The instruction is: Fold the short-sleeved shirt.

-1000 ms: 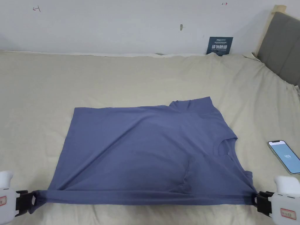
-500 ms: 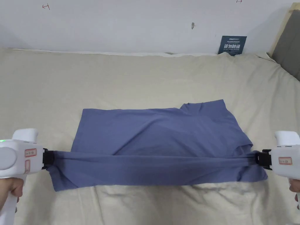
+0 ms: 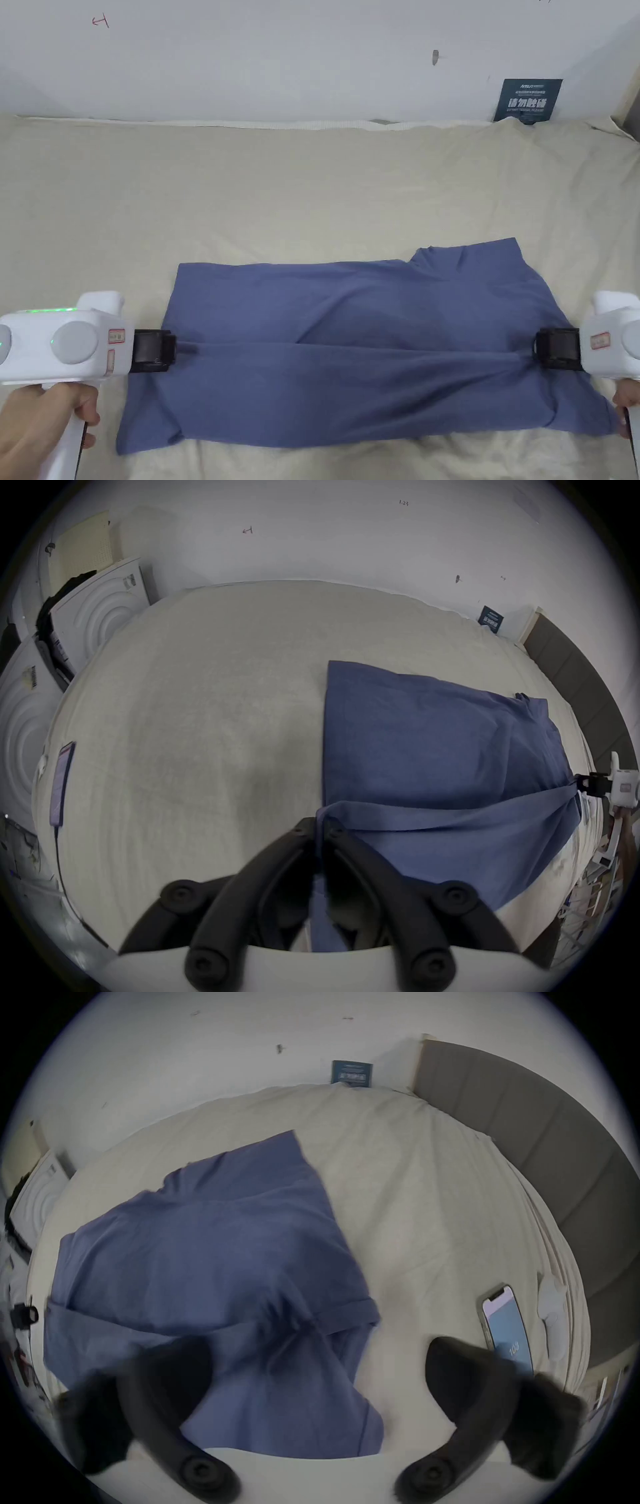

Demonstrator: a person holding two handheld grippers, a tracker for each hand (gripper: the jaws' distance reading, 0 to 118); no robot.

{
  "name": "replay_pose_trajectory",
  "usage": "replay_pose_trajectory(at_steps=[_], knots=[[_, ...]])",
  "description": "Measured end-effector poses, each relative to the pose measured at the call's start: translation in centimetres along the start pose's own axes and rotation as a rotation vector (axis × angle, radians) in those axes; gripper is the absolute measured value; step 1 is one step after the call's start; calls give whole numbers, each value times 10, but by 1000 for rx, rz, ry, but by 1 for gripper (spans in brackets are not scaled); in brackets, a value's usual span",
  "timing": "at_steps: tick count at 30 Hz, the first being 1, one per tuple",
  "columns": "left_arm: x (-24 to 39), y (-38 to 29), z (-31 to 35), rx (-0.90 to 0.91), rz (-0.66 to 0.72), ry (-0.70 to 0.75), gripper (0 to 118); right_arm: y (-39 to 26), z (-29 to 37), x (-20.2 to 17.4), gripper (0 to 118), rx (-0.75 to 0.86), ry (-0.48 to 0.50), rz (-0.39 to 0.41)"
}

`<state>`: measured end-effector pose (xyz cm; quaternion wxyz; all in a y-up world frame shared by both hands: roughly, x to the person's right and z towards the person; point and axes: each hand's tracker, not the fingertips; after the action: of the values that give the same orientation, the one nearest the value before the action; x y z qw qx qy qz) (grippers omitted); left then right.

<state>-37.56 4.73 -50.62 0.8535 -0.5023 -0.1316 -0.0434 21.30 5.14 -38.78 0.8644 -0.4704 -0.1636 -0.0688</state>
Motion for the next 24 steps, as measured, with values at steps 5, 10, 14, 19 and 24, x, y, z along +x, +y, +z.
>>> replay_pose_trajectory(at_steps=[5,10,14,19,24], knots=[[-10,-18,37,57,76,30,105,-30,39,33,113,21,22,-68],[-27,-80,64,104,159,0,0,-80,68,49,0,89,62,-80],[-24,-93,58,48,127,-129,55,-105,71,40,0,32,103,-73],[14,-104,27,-54,105,-142,111,-109,76,41,0,21,141,-60],[3,-76,35,-30,77,-60,88,-100,74,35,0,18,146,-32]])
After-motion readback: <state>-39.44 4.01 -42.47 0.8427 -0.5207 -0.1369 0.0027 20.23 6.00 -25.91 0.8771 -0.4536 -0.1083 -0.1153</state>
